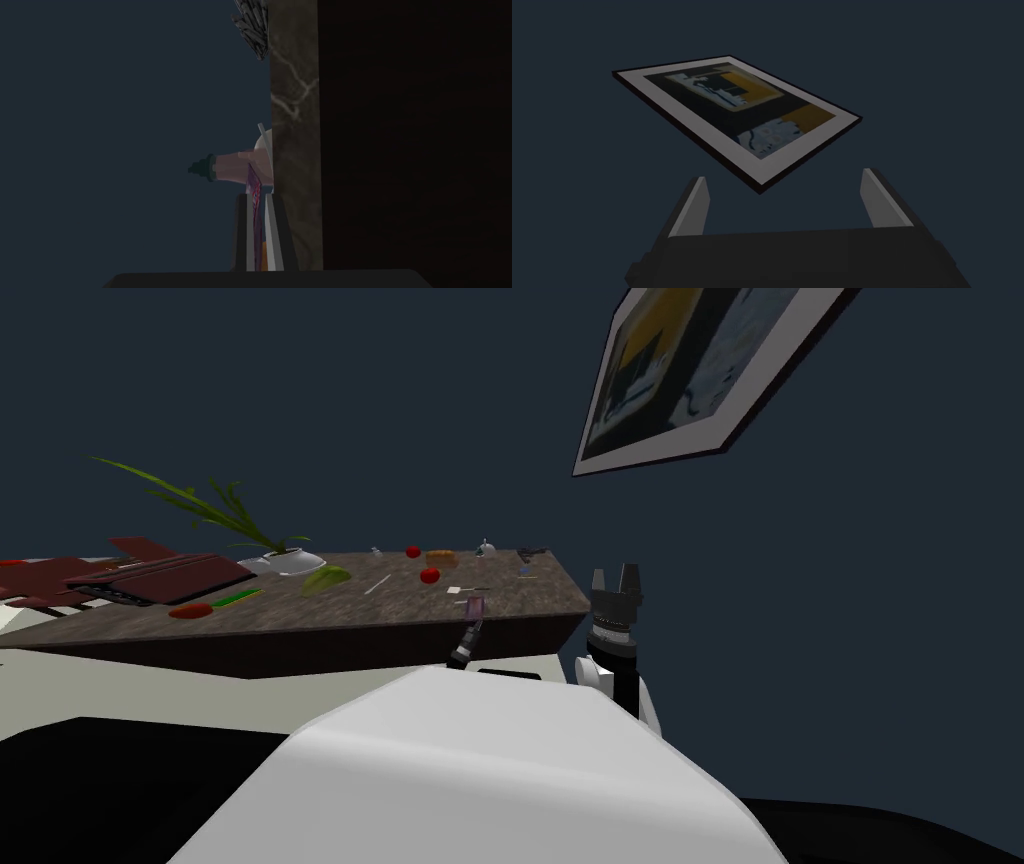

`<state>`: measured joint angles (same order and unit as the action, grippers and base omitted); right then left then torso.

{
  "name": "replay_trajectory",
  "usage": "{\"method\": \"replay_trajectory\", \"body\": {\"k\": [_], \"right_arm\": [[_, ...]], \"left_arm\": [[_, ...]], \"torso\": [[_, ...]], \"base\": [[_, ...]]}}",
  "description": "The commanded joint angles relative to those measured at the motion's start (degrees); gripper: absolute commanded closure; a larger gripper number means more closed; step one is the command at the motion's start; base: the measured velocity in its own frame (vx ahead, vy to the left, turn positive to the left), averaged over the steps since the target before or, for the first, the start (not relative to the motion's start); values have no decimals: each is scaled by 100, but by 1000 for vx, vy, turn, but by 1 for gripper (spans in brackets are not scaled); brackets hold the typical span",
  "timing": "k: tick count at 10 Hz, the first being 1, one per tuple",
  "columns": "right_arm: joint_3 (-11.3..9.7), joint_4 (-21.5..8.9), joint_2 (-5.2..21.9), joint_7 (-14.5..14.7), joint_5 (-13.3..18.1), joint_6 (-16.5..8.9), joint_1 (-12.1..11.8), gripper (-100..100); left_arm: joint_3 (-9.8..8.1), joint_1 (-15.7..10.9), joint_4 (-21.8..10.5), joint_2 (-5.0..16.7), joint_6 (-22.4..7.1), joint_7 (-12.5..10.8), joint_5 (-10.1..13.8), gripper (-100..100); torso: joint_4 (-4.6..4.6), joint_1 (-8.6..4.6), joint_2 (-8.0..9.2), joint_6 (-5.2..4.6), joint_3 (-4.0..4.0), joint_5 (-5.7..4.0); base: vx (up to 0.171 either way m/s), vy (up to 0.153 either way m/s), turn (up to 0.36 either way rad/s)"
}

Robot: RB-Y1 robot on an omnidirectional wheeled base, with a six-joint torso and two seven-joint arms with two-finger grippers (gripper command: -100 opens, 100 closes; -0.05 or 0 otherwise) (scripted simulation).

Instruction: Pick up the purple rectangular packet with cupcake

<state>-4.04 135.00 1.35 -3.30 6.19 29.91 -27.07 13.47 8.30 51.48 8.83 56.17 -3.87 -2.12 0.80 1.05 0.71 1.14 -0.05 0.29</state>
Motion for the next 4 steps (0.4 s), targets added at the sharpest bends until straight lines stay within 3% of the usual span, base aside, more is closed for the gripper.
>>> {"method": "replay_trajectory", "body": {"k": [1,2,3,4], "right_arm": [[0,0,0,0,0,0,0,0],[0,0,0,0,0,0,-1,0],[1,0,0,0,0,0,-1,0],[-1,0,0,0,0,0,1,0]], "left_arm": [[148,215,271,-220,-64,91,-269,100],[249,405,534,-357,-126,149,-447,100],[189,338,555,-241,-235,76,-334,100],[204,350,579,-261,-239,94,-355,0]], "torso": [[0,0,0,0,0,0],[1,10,-18,2,-9,0],[5,9,-42,-2,-22,2],[4,0,-28,-6,-17,0]], "base": [[96,71,368],[158,74,367],[79,22,52],[12,4,-10]]}}
